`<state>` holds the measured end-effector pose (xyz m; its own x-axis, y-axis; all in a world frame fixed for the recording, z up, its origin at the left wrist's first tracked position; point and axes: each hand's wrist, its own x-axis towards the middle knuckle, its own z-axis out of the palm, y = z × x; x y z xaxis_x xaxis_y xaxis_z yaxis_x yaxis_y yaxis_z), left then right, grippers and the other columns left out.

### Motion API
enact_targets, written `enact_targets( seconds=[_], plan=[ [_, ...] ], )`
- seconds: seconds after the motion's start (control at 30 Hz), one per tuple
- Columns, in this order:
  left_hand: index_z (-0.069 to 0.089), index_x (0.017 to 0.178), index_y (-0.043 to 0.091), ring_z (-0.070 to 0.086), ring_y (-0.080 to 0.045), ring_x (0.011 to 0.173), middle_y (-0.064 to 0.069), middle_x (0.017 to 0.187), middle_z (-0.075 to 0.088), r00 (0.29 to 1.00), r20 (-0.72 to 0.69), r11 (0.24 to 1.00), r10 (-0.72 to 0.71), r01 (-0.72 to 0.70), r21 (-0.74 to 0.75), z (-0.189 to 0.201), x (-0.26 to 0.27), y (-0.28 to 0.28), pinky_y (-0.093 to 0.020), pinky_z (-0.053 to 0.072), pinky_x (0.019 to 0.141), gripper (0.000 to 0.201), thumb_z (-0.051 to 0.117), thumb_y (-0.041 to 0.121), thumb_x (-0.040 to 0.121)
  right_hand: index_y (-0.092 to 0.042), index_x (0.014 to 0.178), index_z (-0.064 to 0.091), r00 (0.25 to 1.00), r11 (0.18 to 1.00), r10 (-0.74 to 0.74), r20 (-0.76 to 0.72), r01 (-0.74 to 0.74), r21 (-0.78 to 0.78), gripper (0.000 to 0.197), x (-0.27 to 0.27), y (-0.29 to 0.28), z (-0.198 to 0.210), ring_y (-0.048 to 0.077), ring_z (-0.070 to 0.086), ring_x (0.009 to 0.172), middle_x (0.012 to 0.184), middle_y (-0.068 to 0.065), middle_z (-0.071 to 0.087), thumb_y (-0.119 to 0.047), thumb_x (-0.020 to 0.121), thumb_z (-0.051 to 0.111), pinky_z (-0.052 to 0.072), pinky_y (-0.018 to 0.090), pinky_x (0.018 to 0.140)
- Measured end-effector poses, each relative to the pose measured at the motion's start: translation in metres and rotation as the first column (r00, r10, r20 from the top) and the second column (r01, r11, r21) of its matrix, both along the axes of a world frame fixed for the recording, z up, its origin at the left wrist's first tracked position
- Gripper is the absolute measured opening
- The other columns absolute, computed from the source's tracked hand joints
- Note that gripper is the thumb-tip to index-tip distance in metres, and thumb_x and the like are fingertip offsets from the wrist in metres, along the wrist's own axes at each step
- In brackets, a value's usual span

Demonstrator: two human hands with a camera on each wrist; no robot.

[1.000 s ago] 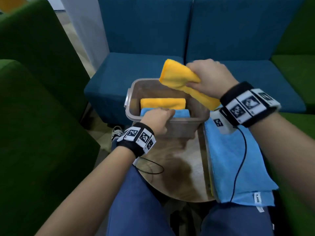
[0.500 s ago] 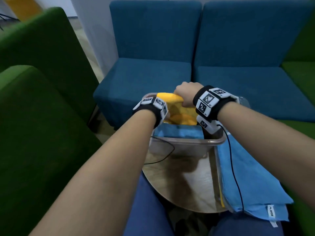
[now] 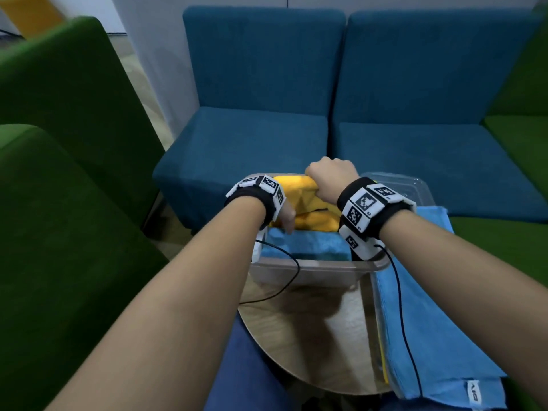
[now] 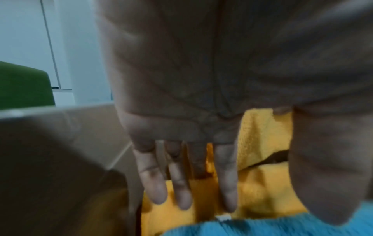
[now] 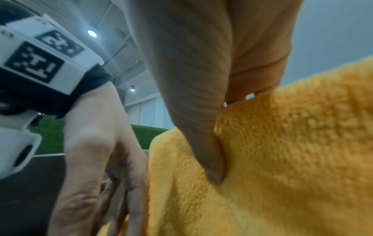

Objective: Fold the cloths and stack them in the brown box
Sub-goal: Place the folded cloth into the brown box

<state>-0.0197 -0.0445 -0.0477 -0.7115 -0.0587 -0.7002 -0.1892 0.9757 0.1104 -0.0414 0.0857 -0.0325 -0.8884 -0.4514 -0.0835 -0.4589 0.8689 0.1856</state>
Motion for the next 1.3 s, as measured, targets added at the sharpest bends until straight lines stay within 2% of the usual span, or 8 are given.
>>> enact_targets(
  seconds=[0.1, 0.33, 0.6, 0.83, 0.93, 1.07, 1.17, 1.3],
  plan=[
    [0.063, 0.107, 0.017, 0.068, -0.029, 0.091, -0.01, 0.099, 0.07, 0.995, 0.082, 0.997, -0.064, 0.066, -0.028, 0.001, 0.003, 0.0, -0.046, 0.056, 0.087, 0.057, 0.08, 0.044, 0.06, -0.014, 0.09, 0.049, 1.0, 1.0, -0.013, -0.007, 0.013, -0.01, 0.015, 0.002, -0.002, -0.002, 0.035, 0.061, 0.1, 0.106, 0.012, 0.059, 0.0, 0.088, 0.051, 0.036, 0.035, 0.068],
    [0.061, 0.117, 0.012, 0.066, -0.026, 0.089, -0.01, 0.099, 0.072, 0.979, 0.124, 0.979, -0.162, 0.175, -0.102, 0.002, 0.01, -0.003, -0.043, 0.053, 0.092, 0.06, 0.075, 0.045, 0.069, -0.013, 0.119, 0.052, 0.993, 0.993, 0.113, 0.027, -0.113, -0.022, 0.029, 0.003, -0.018, -0.013, 0.036, 0.06, 0.104, 0.113, 0.013, 0.06, -0.01, 0.091, 0.053, 0.038, 0.036, 0.07],
    [0.064, 0.08, 0.017, 0.064, -0.023, 0.099, -0.01, 0.095, 0.069, 0.952, 0.04, 0.935, -0.304, 0.306, -0.178, 0.0, 0.01, 0.0, -0.039, 0.05, 0.096, 0.027, 0.075, 0.041, 0.076, -0.017, 0.121, 0.057, 0.952, 0.946, 0.292, 0.095, -0.302, 0.115, 0.027, -0.004, -0.043, -0.013, 0.035, 0.06, 0.106, 0.116, 0.012, 0.06, -0.013, 0.095, 0.049, 0.044, 0.039, 0.076],
    [0.068, 0.085, 0.011, 0.064, -0.02, 0.07, -0.001, 0.077, 0.07, 0.96, 0.043, 0.961, -0.277, 0.278, -0.011, 0.002, 0.002, -0.011, -0.035, 0.056, 0.083, 0.036, 0.072, 0.046, 0.075, -0.019, 0.116, 0.062, 0.907, 0.976, 0.134, 0.399, -0.191, 0.105, 0.026, -0.005, -0.031, -0.035, 0.028, 0.062, 0.104, 0.119, 0.007, 0.065, -0.029, 0.092, 0.056, 0.05, 0.036, 0.086],
    [0.072, 0.087, 0.013, 0.058, -0.012, 0.061, 0.003, 0.069, 0.066, 0.958, -0.258, 0.959, -0.123, 0.182, 0.219, 0.027, -0.006, -0.027, -0.023, 0.049, 0.06, 0.02, 0.07, 0.032, 0.083, -0.027, 0.12, 0.059, 0.896, 0.98, 0.082, 0.437, -0.152, 0.127, 0.03, -0.012, -0.024, -0.047, 0.028, 0.056, 0.117, 0.13, 0.005, 0.059, -0.031, 0.09, 0.052, 0.043, 0.042, 0.102],
    [0.065, 0.094, 0.018, 0.062, -0.018, 0.092, 0.0, 0.096, 0.066, 0.78, -0.602, 0.94, 0.174, 0.051, 0.337, 0.039, -0.018, -0.065, -0.025, 0.046, 0.074, 0.019, 0.074, 0.028, 0.08, -0.022, 0.121, 0.054, 0.878, 0.971, 0.071, 0.474, -0.17, 0.17, 0.025, -0.008, -0.024, -0.047, 0.028, 0.054, 0.119, 0.131, 0.004, 0.056, -0.023, 0.097, 0.048, 0.04, 0.035, 0.096],
    [0.049, 0.131, 0.013, 0.053, -0.026, 0.118, -0.009, 0.132, 0.053, 0.86, -0.499, 0.981, 0.112, -0.017, 0.191, 0.019, -0.016, -0.084, -0.032, 0.044, 0.093, 0.059, 0.076, 0.029, 0.081, -0.017, 0.13, 0.052, 0.878, 0.987, 0.081, 0.473, -0.136, 0.083, 0.036, -0.008, -0.022, -0.046, 0.03, 0.056, 0.117, 0.129, 0.007, 0.057, -0.012, 0.095, 0.05, 0.043, 0.033, 0.088],
    [0.034, 0.144, 0.012, 0.052, -0.029, 0.121, -0.014, 0.137, 0.051, 0.932, -0.358, 0.989, 0.048, 0.005, 0.148, -0.002, -0.006, -0.088, -0.039, 0.044, 0.1, 0.064, 0.066, 0.019, 0.089, -0.019, 0.126, 0.055, 0.883, 0.996, 0.082, 0.461, -0.082, -0.019, 0.041, -0.008, -0.023, -0.042, 0.034, 0.06, 0.107, 0.12, 0.012, 0.06, -0.002, 0.09, 0.048, 0.05, 0.037, 0.084]
  ],
)
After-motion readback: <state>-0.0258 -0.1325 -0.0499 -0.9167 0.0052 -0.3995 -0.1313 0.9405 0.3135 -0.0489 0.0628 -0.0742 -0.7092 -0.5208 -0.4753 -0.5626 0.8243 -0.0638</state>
